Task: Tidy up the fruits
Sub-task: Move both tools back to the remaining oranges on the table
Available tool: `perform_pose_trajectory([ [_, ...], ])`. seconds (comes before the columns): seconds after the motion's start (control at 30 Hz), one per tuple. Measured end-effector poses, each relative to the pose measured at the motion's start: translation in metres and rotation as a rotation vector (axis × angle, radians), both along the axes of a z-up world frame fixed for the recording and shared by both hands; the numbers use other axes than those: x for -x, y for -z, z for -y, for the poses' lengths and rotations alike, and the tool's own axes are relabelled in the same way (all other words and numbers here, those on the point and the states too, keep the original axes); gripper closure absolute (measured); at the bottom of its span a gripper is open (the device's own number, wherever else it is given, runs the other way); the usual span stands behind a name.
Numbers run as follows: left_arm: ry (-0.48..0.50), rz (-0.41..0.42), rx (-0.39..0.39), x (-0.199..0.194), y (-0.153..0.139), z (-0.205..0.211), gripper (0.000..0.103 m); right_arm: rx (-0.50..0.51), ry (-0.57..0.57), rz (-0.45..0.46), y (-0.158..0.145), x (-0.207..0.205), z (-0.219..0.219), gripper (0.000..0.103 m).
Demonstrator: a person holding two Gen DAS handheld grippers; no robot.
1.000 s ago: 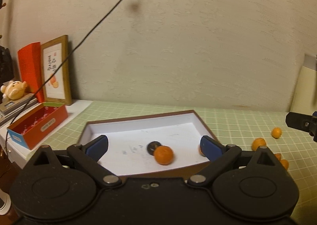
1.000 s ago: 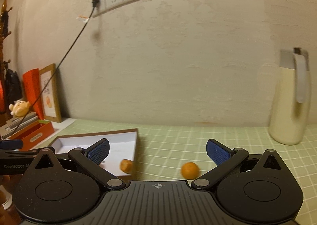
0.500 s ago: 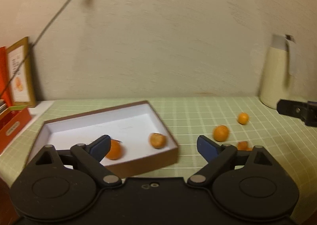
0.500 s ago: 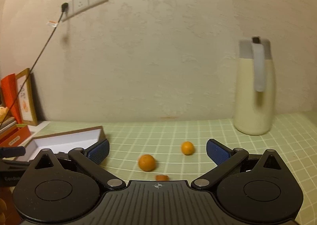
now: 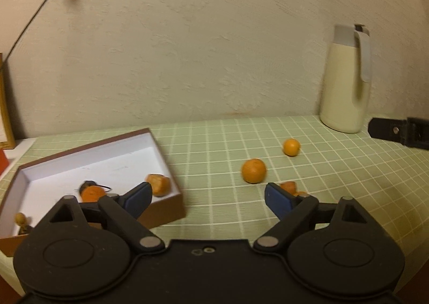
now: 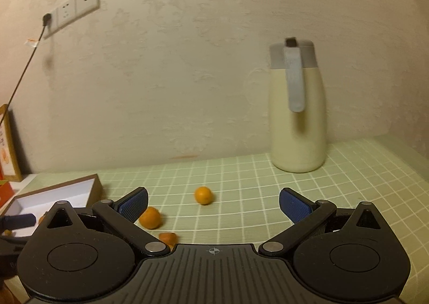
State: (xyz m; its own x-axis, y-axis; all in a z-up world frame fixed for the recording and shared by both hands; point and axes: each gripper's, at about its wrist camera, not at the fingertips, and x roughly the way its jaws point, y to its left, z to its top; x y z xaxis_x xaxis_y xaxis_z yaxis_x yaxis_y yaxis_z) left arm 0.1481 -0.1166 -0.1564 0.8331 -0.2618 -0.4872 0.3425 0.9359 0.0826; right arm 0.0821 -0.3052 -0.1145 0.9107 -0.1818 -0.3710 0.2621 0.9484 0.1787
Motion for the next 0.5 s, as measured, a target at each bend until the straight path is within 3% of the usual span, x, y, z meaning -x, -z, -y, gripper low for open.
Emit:
perform_pose_trajectory([
  [0.33,0.098,-0.052,-0.008,-0.005,0.021,0.042,0.034,-0.040,0.041,-0.001,0.000,0.006,0.018,0.000],
  [0.5,0.131,-0.084,-0.011,-0.009,0.035,0.065,0.036,-0.056,0.045,-0.038,0.007,0.003,0.024,0.000],
])
